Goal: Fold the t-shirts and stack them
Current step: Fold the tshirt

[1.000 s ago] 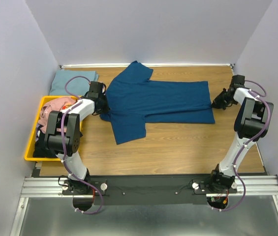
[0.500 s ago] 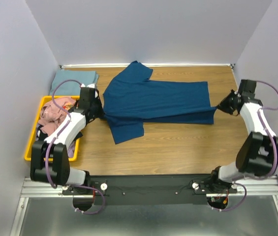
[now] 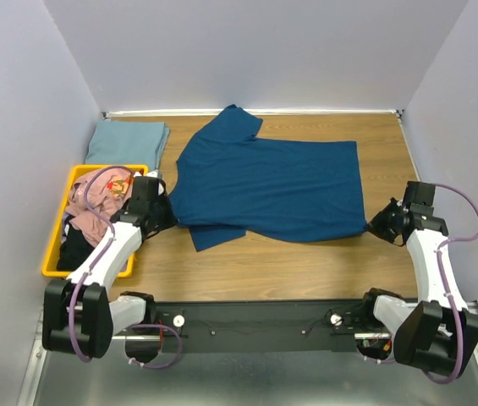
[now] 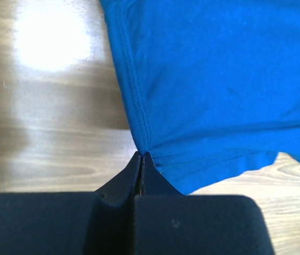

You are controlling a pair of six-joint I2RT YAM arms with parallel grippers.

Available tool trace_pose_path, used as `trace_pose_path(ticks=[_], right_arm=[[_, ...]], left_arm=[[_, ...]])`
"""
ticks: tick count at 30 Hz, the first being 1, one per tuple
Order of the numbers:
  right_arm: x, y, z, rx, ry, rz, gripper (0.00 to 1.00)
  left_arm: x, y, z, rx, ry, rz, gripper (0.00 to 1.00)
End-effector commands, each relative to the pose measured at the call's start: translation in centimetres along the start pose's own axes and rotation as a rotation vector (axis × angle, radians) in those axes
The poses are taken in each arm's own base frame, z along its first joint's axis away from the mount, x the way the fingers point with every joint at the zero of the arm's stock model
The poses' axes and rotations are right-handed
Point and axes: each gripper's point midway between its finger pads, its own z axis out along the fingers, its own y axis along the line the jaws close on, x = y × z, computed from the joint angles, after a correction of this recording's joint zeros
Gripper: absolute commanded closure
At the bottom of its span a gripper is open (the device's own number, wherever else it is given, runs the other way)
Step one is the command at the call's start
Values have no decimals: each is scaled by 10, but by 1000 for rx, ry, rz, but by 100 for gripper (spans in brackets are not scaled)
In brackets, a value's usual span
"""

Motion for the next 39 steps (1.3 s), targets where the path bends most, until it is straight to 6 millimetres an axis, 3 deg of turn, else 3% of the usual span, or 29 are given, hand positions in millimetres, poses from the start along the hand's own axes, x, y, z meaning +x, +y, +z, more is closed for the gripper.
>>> trace_pose_path(ticks=[1,7,13,15,19,27,39], right_arm=[[-8,-6,-9,54,-36,9,97],[-44,6,-4,77,-77,-19,99],[-85,26,16,69,-96,-19,99],[-93,32,24,62,-90,-23,99],[-104,41,48,36,-57,-35,99],[-110,40,99,55,29,-43,99],[-116,49,130,54,69,-63,99]], left_arm=[[-4,0,-12,6,-38,-30,100],[-30,-1,-7,-18,-79,-3,100],[-63,-4,15,-44,-84,37,100],[-65,-2,26,-57,-62,49,100],[-82,-6,42,-61,-60,67,100],[-84,-2,74,-78,-18,63,100],[-73,12,91,-105,8,40,100]])
